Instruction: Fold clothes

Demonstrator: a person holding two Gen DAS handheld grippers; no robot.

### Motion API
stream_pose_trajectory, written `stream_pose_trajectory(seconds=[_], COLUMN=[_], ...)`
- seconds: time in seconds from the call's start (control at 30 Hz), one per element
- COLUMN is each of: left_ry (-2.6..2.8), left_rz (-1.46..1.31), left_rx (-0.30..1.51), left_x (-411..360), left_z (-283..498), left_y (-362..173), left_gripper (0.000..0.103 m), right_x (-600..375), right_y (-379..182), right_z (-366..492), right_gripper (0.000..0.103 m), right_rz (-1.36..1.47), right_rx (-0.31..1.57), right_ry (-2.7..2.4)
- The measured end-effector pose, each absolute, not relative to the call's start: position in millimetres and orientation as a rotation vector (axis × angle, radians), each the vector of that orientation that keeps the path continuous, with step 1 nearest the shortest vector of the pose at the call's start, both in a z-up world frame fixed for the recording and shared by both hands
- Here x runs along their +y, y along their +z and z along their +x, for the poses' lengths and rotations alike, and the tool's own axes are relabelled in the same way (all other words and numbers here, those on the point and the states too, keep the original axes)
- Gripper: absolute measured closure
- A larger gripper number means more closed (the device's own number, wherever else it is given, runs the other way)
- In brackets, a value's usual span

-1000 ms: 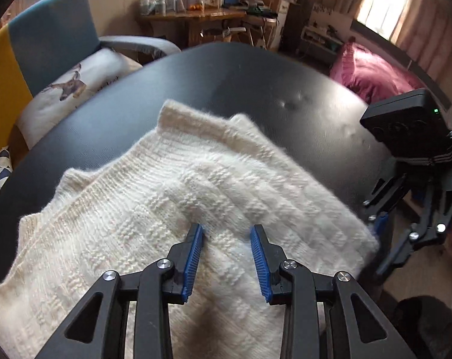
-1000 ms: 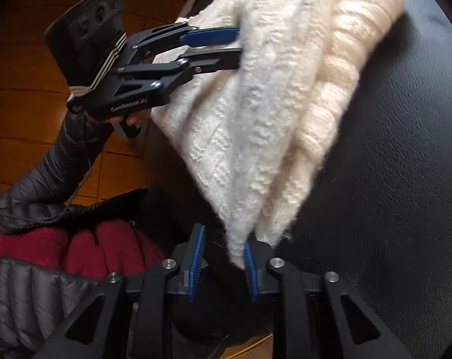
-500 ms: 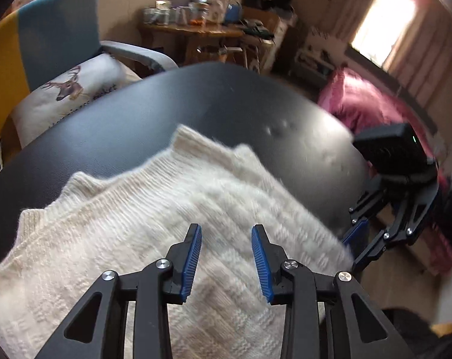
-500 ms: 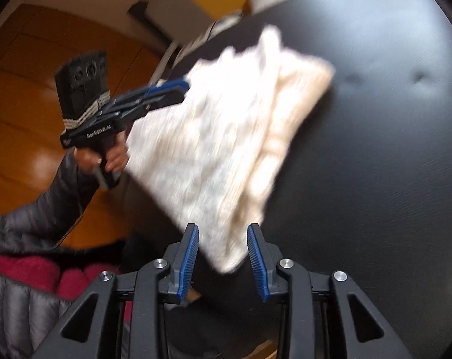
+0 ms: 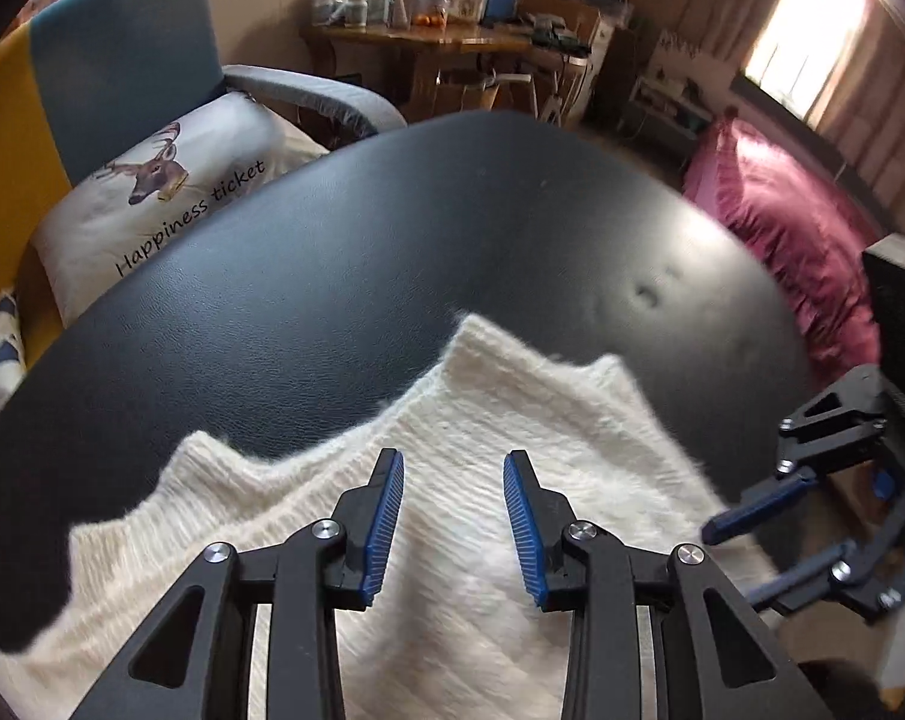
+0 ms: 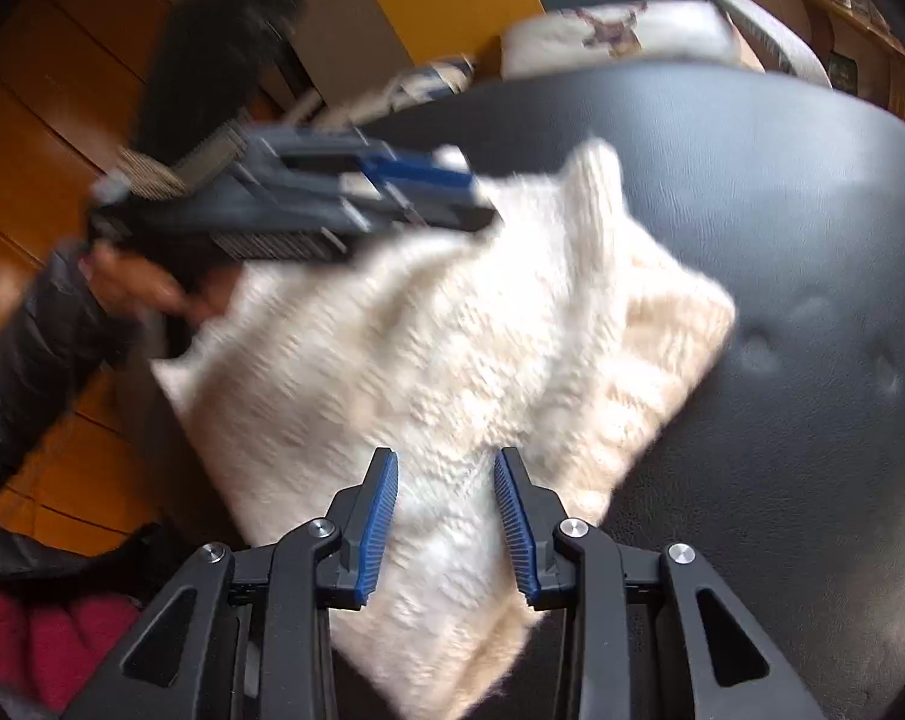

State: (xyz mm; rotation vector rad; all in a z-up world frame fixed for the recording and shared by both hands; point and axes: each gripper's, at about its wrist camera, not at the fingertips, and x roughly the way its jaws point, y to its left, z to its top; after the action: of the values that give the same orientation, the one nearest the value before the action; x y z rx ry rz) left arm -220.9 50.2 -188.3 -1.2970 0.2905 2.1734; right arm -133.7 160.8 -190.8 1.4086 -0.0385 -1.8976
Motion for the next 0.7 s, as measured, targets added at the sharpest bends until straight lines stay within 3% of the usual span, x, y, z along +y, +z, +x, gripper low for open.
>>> stream_pose_trajectory(seconds=[0.13, 0.23, 0.43, 0.47, 0.53, 0.57, 0.6, 0.7], left_ry=[2.124, 2.085, 2.035, 2.046, 2.076, 2.092, 2.108, 2.164], left_rz=[-1.265, -1.268, -1.389, -1.392, -1.373, -1.363, -1.362, -1.310], left_rx=[0.352, 0.397, 0.396, 0.389, 0.399, 0.408, 0.404, 0.339], left_x=[31.7, 5.5, -35.5, -37.0, -36.6, -35.5, -34.7, -34.7], left_z=[-221.8, -221.1, -226.3, -224.8, -222.1, -221.4, -221.5, -221.2], left_y=[-181.8, -177.2, -197.7, -199.4, -201.7, -203.1, -205.3, -203.8], left_gripper=[0.067, 0.061, 0.057, 0.059, 0.079, 0.097, 0.102, 0.103], right_x=[171.0, 178.2, 177.7, 176.7, 185.6, 187.4, 188.0, 189.2], right_y=[-196.2, -201.1, -196.3, -194.9, -187.2, -185.1, -182.8, -174.0], right_z=[-132.3, -132.6, -121.4, -119.6, -120.2, -117.4, -115.4, -111.4], right_gripper=[0.070, 0.070, 0.070, 0.070, 0.070, 0.070, 0.070, 0.070], right_rz=[1.390, 1.388, 1.406, 1.409, 1.411, 1.415, 1.421, 1.427], right_rx=[-0.133, -0.206, -0.198, -0.188, -0.170, -0.158, -0.143, -0.098], right_ry=[-1.888, -1.885, -1.917, -1.923, -1.936, -1.945, -1.954, -1.999])
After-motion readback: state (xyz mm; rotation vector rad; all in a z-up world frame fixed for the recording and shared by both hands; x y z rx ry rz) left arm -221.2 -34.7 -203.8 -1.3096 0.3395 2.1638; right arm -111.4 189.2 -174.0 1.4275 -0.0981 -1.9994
